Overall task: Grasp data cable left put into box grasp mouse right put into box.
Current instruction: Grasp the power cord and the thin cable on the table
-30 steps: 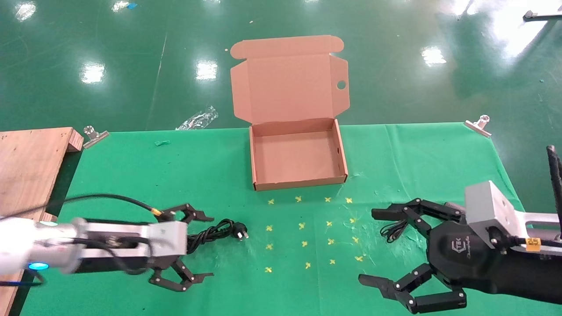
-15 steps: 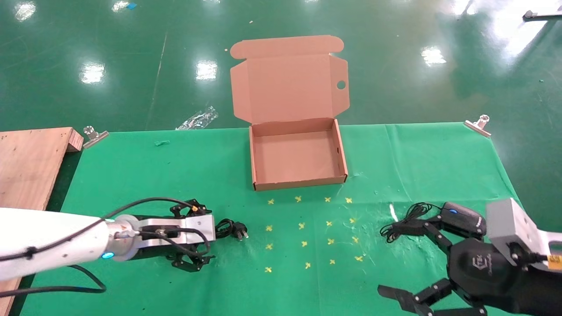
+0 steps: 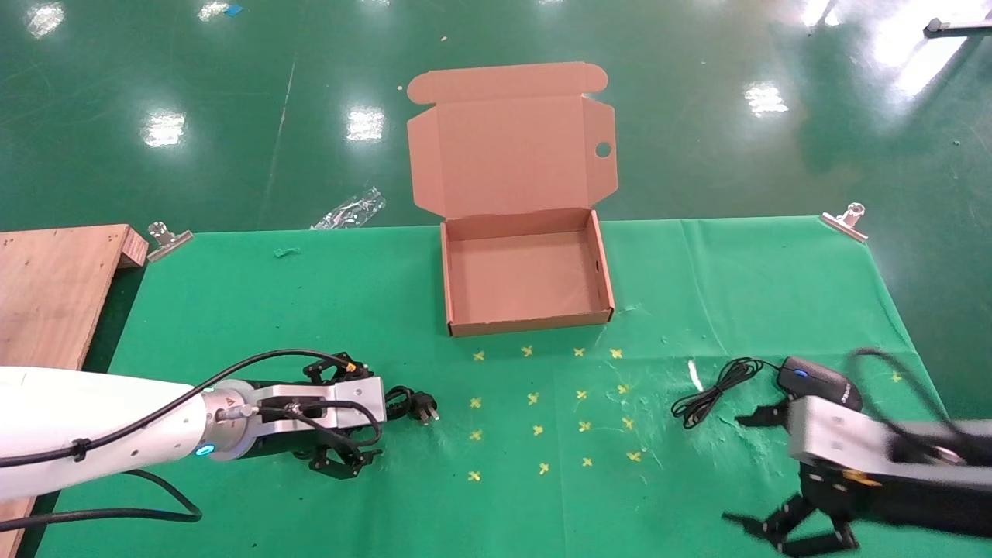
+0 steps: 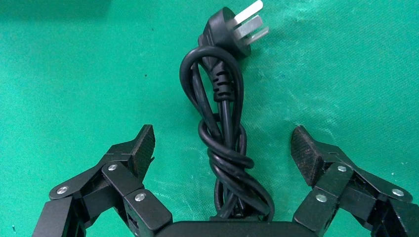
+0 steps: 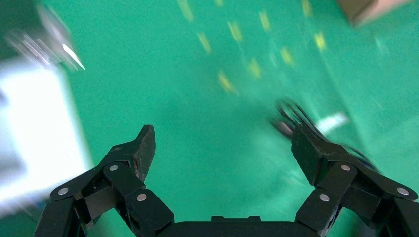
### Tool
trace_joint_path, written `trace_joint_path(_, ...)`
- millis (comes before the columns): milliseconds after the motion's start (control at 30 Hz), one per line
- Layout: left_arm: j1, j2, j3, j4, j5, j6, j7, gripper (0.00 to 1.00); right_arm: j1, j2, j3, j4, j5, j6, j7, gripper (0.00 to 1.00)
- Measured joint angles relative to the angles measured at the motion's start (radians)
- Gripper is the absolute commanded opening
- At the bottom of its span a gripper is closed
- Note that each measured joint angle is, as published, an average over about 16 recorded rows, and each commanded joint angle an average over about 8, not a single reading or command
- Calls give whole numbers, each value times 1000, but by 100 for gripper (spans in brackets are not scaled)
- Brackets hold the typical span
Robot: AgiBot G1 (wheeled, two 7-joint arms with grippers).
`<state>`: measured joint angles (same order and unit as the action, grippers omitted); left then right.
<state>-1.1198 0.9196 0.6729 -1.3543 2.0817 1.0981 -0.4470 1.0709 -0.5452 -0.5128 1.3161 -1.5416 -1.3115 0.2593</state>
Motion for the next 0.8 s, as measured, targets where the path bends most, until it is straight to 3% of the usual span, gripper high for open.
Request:
trace_joint_path(167, 0, 0, 0, 0, 1, 0, -1, 100, 141, -139, -103, -90, -278, -11, -3, 100)
trace_joint_path(333, 0, 0, 0, 0, 1, 0, -1, 100, 261, -270, -175, -229, -456, -15, -31, 100)
trace_joint_path(533, 0, 0, 0, 0, 1, 0, -1, 100, 357, -387, -205, -419, -512, 7, -109, 100)
trace_joint_path(800, 0, 0, 0, 0, 1, 0, -1, 100, 430, -475, -213, -616, -513, 38, -215, 100)
